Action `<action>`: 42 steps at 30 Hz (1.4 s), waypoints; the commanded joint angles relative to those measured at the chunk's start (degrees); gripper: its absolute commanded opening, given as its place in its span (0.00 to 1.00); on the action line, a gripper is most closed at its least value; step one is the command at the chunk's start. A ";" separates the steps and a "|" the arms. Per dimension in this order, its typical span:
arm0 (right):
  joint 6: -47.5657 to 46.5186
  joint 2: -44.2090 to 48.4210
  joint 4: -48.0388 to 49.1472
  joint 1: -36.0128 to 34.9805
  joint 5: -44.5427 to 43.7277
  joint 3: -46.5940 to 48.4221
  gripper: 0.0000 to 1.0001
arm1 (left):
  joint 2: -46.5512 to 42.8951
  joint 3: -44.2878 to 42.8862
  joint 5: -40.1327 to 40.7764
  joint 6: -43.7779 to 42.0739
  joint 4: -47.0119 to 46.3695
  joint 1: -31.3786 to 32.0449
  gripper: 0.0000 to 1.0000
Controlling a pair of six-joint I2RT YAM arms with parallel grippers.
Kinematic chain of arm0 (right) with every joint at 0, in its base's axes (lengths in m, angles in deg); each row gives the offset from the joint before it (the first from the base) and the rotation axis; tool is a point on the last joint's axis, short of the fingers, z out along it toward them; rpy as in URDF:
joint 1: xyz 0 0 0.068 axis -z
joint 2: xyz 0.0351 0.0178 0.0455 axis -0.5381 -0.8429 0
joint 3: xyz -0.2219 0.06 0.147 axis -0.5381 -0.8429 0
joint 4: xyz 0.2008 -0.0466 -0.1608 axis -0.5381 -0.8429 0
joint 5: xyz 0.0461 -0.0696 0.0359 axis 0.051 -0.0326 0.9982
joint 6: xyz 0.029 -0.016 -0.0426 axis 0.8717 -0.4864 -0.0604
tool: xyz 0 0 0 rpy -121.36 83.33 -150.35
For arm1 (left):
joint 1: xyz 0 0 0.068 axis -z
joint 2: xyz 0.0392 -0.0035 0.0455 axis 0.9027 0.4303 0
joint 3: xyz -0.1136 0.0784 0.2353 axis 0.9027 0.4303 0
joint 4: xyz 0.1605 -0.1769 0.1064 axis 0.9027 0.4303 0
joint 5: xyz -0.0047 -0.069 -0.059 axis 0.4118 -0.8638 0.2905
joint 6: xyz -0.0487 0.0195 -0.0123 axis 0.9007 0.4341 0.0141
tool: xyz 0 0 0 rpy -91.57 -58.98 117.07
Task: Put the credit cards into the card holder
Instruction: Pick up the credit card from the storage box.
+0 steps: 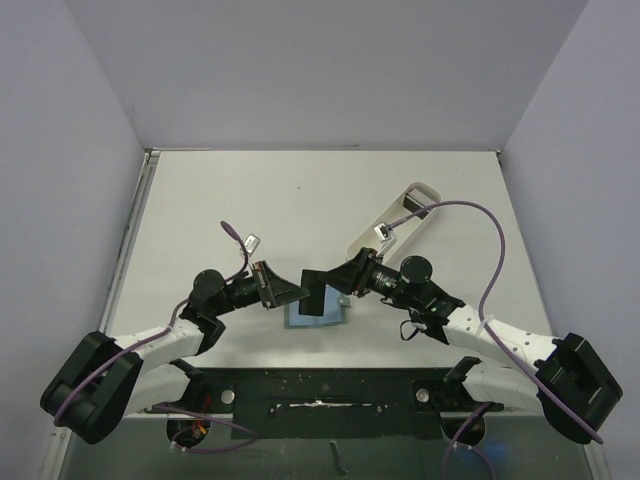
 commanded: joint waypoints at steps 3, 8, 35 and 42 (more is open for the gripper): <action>0.74 2.12 6.55 0.29 1.70 0.36 0.45 | -0.06 -1.19 -3.48 -0.01 -5.01 0.04 0.00; 0.74 1.27 6.93 0.34 2.25 0.82 0.40 | 0.23 -1.31 -4.44 -0.05 -5.36 0.10 0.00; -2.24 8.50 -1.12 4.77 -1.18 -0.05 0.00 | -0.63 0.10 -4.86 -1.48 -1.20 -0.04 0.02; -6.53 12.18 -12.11 7.01 -3.95 2.24 0.00 | -1.73 0.19 -4.48 -2.48 1.33 -0.14 0.00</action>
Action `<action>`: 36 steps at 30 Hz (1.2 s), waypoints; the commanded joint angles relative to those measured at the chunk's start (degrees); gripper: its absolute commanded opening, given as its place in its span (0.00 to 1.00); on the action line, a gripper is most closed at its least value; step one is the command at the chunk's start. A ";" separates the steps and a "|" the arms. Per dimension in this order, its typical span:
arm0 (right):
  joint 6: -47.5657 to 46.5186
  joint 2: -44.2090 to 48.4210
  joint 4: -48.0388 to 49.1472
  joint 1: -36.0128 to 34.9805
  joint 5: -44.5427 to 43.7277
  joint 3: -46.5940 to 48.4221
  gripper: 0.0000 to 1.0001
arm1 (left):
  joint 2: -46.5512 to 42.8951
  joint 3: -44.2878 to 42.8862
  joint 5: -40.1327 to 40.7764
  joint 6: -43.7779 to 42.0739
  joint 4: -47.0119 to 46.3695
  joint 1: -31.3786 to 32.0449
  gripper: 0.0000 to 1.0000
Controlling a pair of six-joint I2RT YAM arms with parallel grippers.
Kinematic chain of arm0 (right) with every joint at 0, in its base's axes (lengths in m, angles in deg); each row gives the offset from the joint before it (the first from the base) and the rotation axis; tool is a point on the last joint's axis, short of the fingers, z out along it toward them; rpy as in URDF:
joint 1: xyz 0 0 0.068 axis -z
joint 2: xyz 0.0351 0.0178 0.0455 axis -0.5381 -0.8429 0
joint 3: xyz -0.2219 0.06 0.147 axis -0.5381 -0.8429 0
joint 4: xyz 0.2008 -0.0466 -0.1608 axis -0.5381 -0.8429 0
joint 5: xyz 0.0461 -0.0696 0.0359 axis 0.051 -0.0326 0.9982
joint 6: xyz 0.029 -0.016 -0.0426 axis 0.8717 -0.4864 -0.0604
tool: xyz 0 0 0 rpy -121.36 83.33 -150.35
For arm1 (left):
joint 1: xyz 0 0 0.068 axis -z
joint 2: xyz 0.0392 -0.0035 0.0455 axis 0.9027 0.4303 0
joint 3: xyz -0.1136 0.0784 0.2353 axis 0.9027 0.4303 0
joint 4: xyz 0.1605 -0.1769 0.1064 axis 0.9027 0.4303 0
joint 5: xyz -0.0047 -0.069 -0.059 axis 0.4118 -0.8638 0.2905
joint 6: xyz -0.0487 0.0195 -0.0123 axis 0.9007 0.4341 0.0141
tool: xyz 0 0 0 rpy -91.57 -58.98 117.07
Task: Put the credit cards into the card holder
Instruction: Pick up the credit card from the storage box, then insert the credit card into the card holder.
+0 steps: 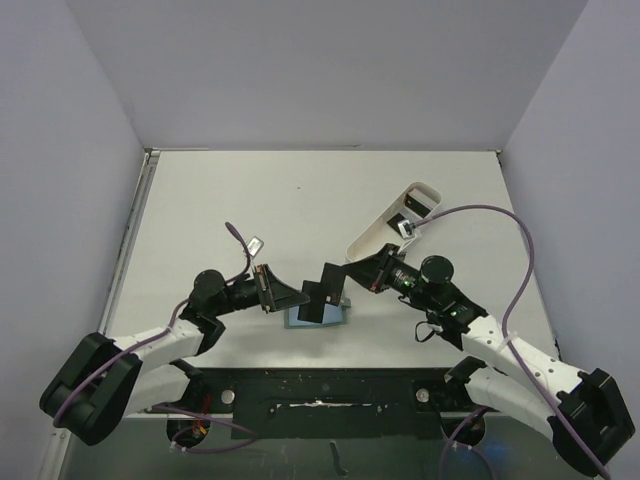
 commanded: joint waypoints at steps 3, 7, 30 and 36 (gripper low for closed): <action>-6.87 4.05 -12.10 1.97 -5.99 5.39 0.00 | -2.36 -0.03 0.80 -3.09 4.20 -0.13 0.00; -10.85 2.68 -21.03 1.93 -7.36 9.10 0.00 | -3.69 -2.04 4.87 -6.54 13.21 -0.22 0.00; -14.55 -13.99 -26.80 -6.37 -18.79 12.05 0.00 | 11.05 -6.07 15.17 -9.06 21.74 -0.44 0.00; -14.57 -14.48 -26.64 -6.60 -19.44 11.38 0.00 | 15.42 -6.65 14.29 -7.95 17.86 -0.40 0.00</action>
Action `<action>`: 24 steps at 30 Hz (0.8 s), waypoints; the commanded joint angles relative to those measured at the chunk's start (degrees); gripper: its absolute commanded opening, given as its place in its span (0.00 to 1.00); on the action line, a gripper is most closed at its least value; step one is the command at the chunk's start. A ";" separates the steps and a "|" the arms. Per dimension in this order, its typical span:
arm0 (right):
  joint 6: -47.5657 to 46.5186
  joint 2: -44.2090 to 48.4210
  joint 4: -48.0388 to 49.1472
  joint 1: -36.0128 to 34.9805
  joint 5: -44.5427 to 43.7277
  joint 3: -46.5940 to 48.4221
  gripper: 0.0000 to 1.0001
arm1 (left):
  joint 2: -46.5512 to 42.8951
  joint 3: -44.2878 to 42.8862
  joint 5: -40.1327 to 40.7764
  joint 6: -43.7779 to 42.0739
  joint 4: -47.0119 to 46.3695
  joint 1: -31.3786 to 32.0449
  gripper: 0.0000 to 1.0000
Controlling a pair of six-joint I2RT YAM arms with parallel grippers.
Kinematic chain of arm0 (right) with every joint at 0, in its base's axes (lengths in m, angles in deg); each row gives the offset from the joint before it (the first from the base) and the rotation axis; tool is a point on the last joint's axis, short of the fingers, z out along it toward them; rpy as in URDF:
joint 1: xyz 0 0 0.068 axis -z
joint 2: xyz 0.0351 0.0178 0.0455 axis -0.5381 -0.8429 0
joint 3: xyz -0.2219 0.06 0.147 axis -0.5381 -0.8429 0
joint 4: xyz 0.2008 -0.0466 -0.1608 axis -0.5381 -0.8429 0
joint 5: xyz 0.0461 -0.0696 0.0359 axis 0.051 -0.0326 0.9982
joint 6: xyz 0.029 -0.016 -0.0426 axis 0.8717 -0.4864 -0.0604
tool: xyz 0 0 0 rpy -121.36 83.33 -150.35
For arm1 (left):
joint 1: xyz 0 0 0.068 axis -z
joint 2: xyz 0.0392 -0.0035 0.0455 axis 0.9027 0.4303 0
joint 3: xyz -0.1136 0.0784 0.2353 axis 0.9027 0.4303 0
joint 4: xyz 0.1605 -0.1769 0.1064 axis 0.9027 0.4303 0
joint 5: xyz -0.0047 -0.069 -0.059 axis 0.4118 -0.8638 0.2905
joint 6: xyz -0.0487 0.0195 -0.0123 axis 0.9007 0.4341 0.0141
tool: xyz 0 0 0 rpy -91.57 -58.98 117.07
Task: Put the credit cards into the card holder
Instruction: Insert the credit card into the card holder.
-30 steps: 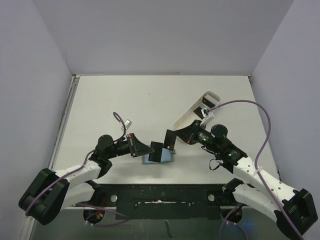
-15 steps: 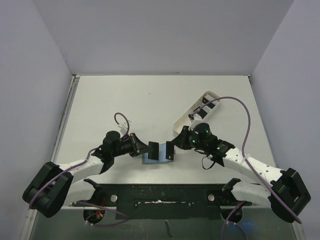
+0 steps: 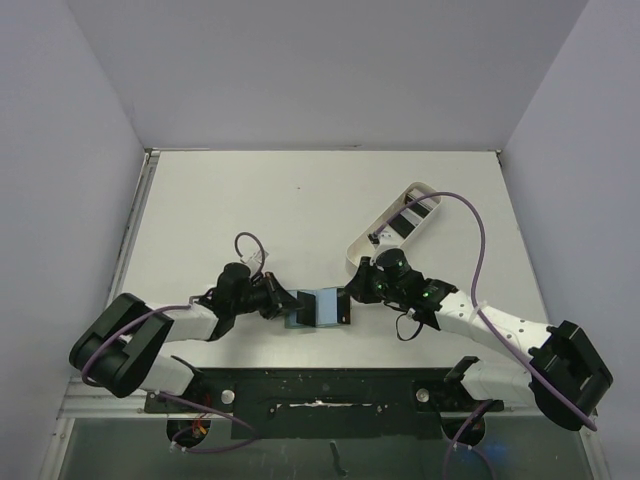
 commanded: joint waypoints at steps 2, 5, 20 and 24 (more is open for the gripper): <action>-0.86 -0.47 1.57 -0.61 -2.71 1.52 0.00 | 3.10 -2.71 -0.66 0.04 -6.78 -0.36 0.00; -0.95 -0.92 1.63 -0.70 -3.03 1.21 0.00 | 4.80 -2.71 -1.23 0.15 -8.33 -0.29 0.00; -0.44 -1.47 1.71 -0.87 -3.13 0.10 0.00 | 11.00 -4.69 -2.11 -1.43 -9.58 -0.22 0.00; -0.43 -1.68 1.68 -1.03 -3.03 0.27 0.00 | 12.19 -5.49 -2.09 -2.17 -8.82 -0.13 0.00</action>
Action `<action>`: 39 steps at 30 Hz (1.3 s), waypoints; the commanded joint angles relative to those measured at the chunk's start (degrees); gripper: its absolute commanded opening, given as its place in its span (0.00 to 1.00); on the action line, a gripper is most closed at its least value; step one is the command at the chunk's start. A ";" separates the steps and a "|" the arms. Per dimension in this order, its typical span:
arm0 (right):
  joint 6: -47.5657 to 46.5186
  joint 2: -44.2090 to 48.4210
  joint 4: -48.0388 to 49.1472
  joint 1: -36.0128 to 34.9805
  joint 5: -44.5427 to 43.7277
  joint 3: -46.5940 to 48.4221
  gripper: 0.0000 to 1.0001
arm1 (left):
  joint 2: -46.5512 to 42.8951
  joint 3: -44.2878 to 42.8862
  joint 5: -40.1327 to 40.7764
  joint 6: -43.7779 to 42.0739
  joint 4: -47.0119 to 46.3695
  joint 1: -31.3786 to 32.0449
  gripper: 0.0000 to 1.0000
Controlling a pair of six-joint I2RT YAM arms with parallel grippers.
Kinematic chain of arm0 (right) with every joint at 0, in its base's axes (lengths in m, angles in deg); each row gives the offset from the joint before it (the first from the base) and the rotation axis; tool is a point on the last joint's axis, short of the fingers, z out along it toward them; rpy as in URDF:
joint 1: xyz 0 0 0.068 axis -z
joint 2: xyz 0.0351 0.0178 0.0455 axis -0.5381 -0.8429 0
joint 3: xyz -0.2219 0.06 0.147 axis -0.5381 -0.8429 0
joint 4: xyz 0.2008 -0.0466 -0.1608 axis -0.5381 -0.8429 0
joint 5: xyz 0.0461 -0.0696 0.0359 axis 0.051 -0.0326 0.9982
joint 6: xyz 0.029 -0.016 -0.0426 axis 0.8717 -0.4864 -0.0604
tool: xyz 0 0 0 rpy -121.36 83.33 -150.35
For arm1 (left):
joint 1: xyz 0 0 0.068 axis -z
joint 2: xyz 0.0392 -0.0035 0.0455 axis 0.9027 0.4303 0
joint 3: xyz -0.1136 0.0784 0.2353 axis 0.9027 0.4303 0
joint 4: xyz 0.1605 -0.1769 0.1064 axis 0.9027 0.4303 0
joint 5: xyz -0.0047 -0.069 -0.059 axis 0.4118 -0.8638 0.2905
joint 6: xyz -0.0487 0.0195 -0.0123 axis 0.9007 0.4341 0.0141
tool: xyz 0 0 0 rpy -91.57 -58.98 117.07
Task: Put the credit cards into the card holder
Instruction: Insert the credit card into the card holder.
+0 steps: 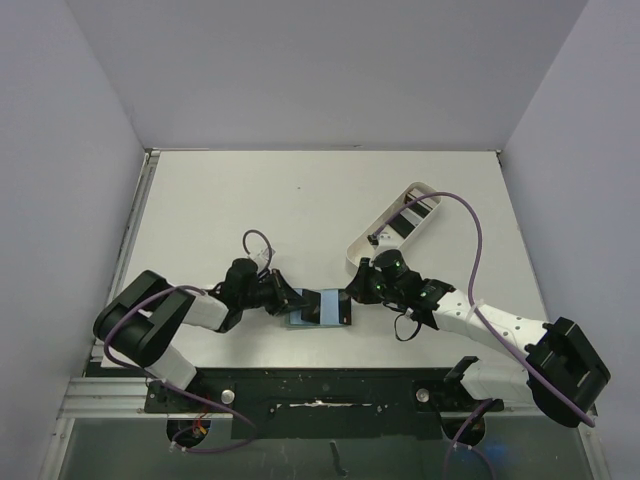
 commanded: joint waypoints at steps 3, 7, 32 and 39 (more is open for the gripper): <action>-0.14 -0.77 1.81 -0.79 -1.18 0.45 0.00 | 1.71 -2.74 -0.89 -2.51 -2.34 -0.03 0.00; -0.12 -1.22 1.64 -0.88 -1.30 0.48 0.00 | 2.35 -3.33 -1.05 -3.58 -1.78 0.40 0.00; 1.01 -0.42 2.01 -2.21 -2.58 -1.02 0.00 | 2.54 -5.59 2.77 -0.56 6.63 3.37 0.00; 1.46 -0.39 2.89 -2.87 -3.00 -1.63 0.00 | 1.79 -5.33 6.41 -0.18 6.49 3.98 0.00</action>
